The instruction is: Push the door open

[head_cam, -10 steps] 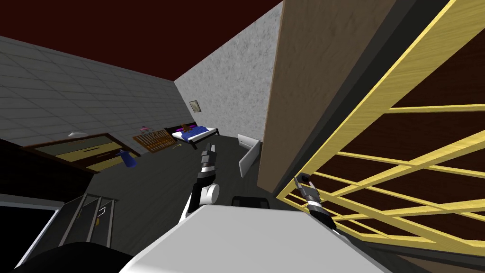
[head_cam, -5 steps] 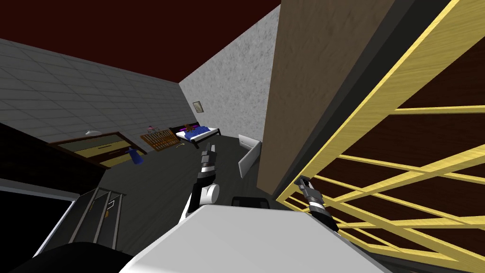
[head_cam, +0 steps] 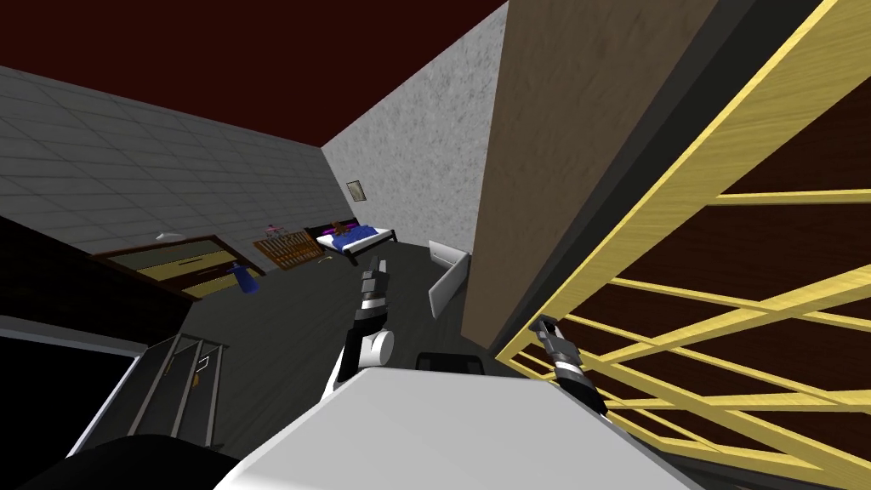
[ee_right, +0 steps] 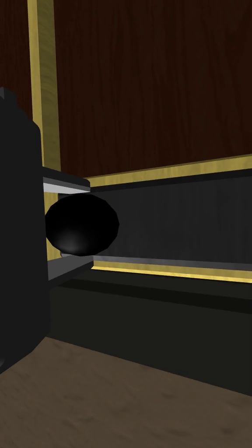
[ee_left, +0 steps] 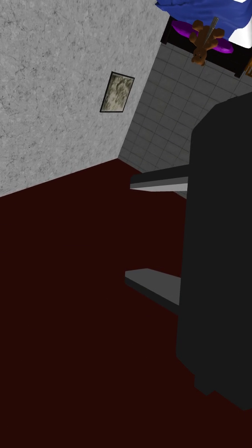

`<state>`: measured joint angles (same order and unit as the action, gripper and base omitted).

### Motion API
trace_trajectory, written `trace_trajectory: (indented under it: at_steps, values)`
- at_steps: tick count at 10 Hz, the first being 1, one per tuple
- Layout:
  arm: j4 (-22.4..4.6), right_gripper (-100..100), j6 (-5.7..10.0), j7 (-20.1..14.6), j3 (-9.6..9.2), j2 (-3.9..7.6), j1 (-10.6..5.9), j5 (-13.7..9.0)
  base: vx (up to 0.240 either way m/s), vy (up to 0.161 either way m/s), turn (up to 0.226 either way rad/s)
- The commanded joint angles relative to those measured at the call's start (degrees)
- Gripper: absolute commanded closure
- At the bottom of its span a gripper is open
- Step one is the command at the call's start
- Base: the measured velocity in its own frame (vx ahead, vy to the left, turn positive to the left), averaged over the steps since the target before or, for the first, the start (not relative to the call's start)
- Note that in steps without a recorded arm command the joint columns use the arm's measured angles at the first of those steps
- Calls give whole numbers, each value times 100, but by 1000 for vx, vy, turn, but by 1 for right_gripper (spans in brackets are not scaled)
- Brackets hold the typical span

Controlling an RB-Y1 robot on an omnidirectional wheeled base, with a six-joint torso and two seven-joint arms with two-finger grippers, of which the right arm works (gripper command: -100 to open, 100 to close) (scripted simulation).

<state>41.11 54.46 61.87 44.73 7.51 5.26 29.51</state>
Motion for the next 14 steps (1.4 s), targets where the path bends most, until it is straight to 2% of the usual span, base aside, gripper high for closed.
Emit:
trace_trajectory:
  at_steps: [1,4,5,7,8,9,10,11,12,14]
  values:
    - [-1,100,-140,19,-35,-10,5,-175,-96,-33,26]
    - [7,100,-420,53,-130,-22,-12,-575,-74,-15,19]
    - [7,100,-420,53,-130,-22,-12,-575,-64,-1,1]
    - [14,100,-660,82,-212,-33,-26,-906,-58,-6,-6]
    - [14,100,-660,82,-212,-33,-26,-932,-41,-22,-10]
    - [18,100,-794,98,-258,-39,-34,-1134,-63,-25,7]
    - [18,100,-794,98,-258,-39,-34,-1134,-54,-34,8]
    - [21,100,-928,115,-304,-46,-42,-1335,-43,-13,31]
    - [21,100,-928,115,-304,-46,-42,-1335,-38,1,-4]
    - [31,100,-1207,153,-412,-62,-61,-1699,-70,-36,14]
